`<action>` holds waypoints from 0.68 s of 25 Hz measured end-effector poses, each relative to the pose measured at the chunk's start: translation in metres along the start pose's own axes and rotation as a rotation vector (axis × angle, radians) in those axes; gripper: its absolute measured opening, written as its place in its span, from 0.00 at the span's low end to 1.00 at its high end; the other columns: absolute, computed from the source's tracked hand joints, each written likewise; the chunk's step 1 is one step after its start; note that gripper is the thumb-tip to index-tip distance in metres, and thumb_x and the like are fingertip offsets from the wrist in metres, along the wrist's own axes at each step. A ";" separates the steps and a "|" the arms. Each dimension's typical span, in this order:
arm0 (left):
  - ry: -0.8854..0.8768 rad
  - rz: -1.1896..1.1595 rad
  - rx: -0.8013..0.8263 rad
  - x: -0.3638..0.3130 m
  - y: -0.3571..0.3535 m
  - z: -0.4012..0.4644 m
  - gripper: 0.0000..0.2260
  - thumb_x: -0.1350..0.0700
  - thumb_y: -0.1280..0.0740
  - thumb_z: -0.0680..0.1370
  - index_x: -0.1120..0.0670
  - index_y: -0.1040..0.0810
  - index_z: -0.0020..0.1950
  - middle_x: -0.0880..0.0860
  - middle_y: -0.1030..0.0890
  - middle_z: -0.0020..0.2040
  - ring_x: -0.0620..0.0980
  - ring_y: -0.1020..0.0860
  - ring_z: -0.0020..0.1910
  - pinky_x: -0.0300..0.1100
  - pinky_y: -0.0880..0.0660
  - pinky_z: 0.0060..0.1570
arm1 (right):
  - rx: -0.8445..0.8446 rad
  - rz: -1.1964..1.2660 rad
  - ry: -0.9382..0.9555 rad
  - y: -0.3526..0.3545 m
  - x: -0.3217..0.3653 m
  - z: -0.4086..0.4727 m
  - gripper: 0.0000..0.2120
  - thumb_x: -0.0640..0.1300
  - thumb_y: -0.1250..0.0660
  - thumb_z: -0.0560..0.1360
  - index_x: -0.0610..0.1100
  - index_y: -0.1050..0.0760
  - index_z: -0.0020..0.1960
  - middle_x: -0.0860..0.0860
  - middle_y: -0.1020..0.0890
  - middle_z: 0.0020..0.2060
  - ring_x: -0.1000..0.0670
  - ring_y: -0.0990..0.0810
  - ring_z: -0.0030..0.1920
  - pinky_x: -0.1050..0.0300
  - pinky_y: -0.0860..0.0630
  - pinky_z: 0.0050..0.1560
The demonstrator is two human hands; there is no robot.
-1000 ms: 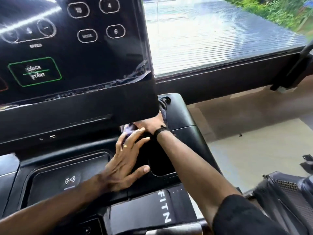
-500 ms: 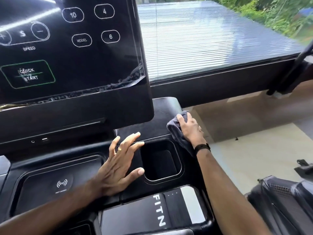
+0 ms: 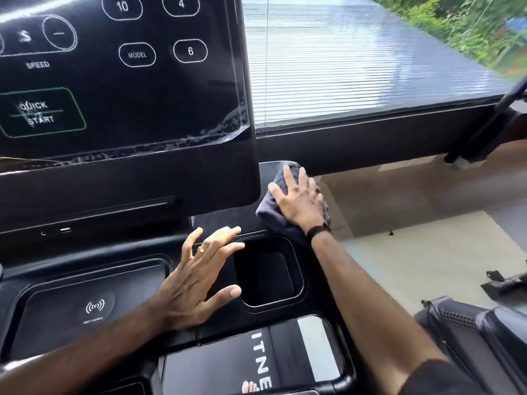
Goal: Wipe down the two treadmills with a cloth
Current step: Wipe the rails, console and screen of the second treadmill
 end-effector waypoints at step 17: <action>-0.104 0.122 -0.008 0.002 -0.007 -0.005 0.32 0.32 0.55 0.81 0.53 0.38 0.76 0.49 0.41 0.79 0.47 0.46 0.80 0.60 0.54 0.76 | 0.096 0.178 -0.270 -0.008 -0.089 -0.146 0.40 0.69 0.57 0.72 0.50 0.39 0.77 0.46 0.33 0.75 0.41 0.34 0.73 0.40 0.37 0.71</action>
Point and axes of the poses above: each hand's wrist, its own z-axis towards the middle knuckle, its own y-axis out of the back of the hand, x = y × z, the point moved 1 cm from there along z, towards the middle knuckle
